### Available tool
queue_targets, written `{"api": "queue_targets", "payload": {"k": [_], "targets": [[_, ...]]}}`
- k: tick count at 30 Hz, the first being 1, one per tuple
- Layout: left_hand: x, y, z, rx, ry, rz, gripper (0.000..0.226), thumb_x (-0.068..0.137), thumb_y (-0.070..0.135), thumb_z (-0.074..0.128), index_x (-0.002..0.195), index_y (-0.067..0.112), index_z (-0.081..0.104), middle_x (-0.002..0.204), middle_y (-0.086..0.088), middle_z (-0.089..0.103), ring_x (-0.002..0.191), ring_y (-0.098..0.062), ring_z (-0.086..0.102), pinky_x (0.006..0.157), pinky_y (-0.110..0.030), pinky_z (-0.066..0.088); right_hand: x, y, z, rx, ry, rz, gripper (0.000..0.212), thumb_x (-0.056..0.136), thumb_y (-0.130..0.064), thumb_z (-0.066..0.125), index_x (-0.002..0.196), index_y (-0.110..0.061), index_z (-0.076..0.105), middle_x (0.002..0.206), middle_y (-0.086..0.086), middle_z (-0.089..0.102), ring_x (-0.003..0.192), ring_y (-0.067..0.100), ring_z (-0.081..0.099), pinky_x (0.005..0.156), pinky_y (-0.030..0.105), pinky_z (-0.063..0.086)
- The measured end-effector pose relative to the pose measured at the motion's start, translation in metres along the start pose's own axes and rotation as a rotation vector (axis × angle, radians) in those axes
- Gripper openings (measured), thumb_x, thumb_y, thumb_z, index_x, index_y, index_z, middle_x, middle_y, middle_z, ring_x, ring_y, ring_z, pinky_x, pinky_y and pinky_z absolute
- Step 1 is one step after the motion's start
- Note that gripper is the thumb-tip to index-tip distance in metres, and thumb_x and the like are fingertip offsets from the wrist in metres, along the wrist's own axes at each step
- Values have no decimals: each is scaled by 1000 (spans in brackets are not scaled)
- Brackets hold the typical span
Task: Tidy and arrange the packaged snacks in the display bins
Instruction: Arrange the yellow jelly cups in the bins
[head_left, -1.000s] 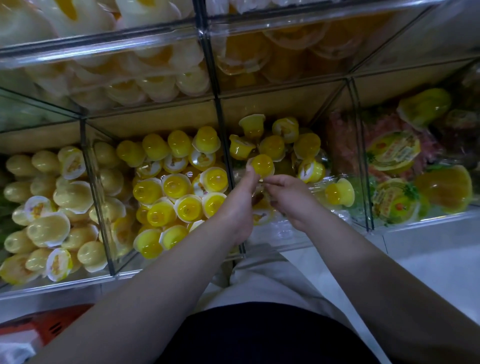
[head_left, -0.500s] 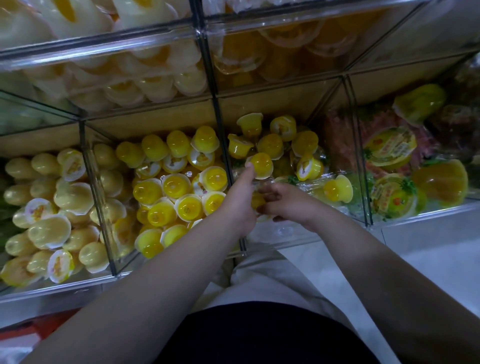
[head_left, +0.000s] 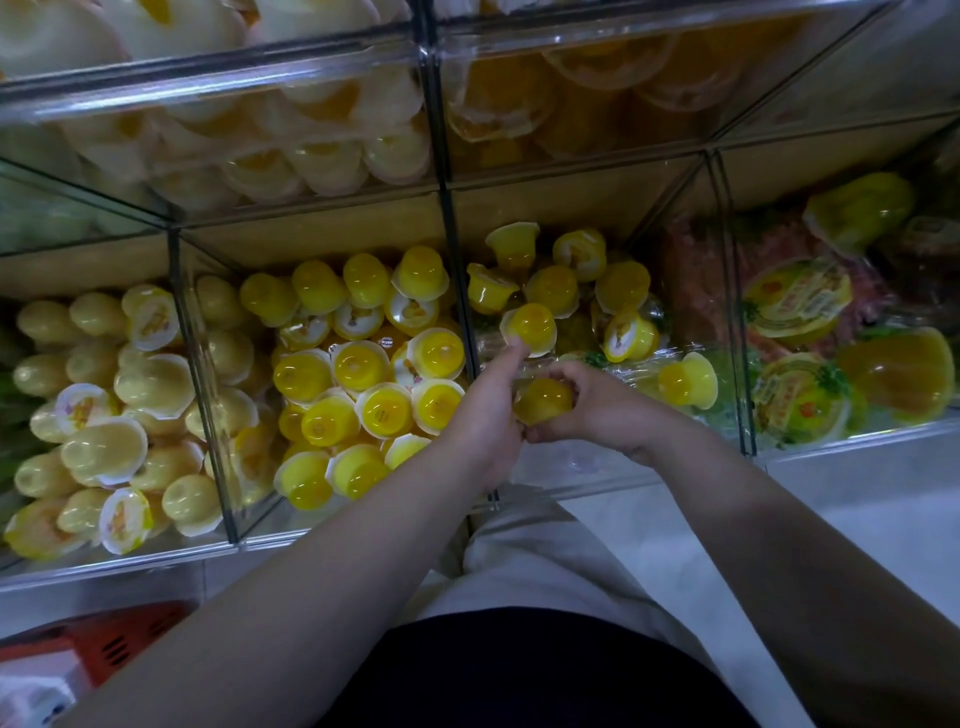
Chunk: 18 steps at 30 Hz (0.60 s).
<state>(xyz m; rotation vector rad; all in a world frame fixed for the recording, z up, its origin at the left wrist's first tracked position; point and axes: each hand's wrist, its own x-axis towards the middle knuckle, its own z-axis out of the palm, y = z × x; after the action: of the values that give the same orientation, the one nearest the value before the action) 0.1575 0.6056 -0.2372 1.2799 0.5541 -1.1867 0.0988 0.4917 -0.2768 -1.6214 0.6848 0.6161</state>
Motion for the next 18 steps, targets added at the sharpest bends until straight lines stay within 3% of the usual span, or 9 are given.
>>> {"api": "queue_targets", "payload": {"k": [1, 2, 6, 8, 11, 13, 14, 16, 18], "targets": [[1, -2, -1, -8, 13, 23, 50, 102, 42, 33, 143, 15, 42, 90, 9, 55, 53, 10, 60, 52, -12, 49, -1, -2, -1, 29, 11, -11, 58, 64, -11, 89, 111, -23, 58, 106, -3, 65, 99, 13, 62, 88, 31, 51], [3, -2, -2, -25, 21, 38, 49, 102, 41, 33, 142, 13, 42, 92, 8, 56, 50, 9, 60, 50, -15, 50, -3, -3, -2, 53, 19, -31, 53, 64, -9, 88, 105, -25, 58, 106, -2, 65, 98, 14, 62, 87, 30, 52], [3, 1, -5, -154, -10, 36, 48, 103, 39, 35, 140, 10, 44, 127, -6, 56, 88, -12, 64, 59, -25, 51, -9, -7, -1, 57, 97, -106, 51, 63, -8, 88, 100, -28, 58, 102, -7, 64, 97, 14, 61, 84, 31, 52], [4, 3, -8, -180, -4, 38, 45, 102, 37, 37, 134, 7, 49, 118, -8, 60, 92, -20, 63, 61, -28, 52, -12, -10, 0, 52, 147, -135, 54, 62, -13, 89, 105, -30, 60, 104, -11, 61, 100, 13, 58, 83, 30, 50], [6, 4, -12, -200, -16, 46, 31, 101, 26, 44, 117, 3, 57, 96, -12, 64, 77, -20, 65, 53, -23, 53, -17, -18, 1, 96, 189, -170, 54, 65, -12, 87, 109, -31, 62, 101, -13, 60, 89, 6, 58, 64, 17, 46], [6, 5, -14, -230, -16, 38, 27, 101, 22, 45, 116, 3, 59, 96, -14, 66, 77, -20, 66, 52, -22, 53, -19, -24, 0, 126, 186, -183, 53, 68, -9, 85, 110, -29, 62, 98, -11, 63, 85, 4, 60, 60, 11, 47], [5, 7, -15, -239, -17, 36, 30, 102, 22, 44, 119, 2, 58, 100, -15, 68, 82, -22, 67, 56, -23, 55, -19, -26, 0, 145, 181, -188, 52, 68, -7, 85, 110, -29, 61, 98, -9, 66, 88, 6, 63, 66, 13, 52], [3, 10, -17, -248, -35, 29, 38, 103, 24, 40, 128, -2, 54, 116, -21, 67, 99, -29, 68, 68, -28, 60, -19, -31, -1, 172, 186, -198, 51, 69, -7, 85, 106, -32, 60, 100, 1, 71, 95, 16, 68, 86, 29, 57], [-1, 17, -22, -247, -45, 29, 42, 104, 27, 39, 129, -4, 53, 123, -25, 63, 115, -34, 62, 79, -32, 59, -20, -40, -1, 174, 203, -224, 48, 70, -7, 84, 103, -34, 62, 102, 14, 72, 97, 26, 68, 92, 45, 55]]}}
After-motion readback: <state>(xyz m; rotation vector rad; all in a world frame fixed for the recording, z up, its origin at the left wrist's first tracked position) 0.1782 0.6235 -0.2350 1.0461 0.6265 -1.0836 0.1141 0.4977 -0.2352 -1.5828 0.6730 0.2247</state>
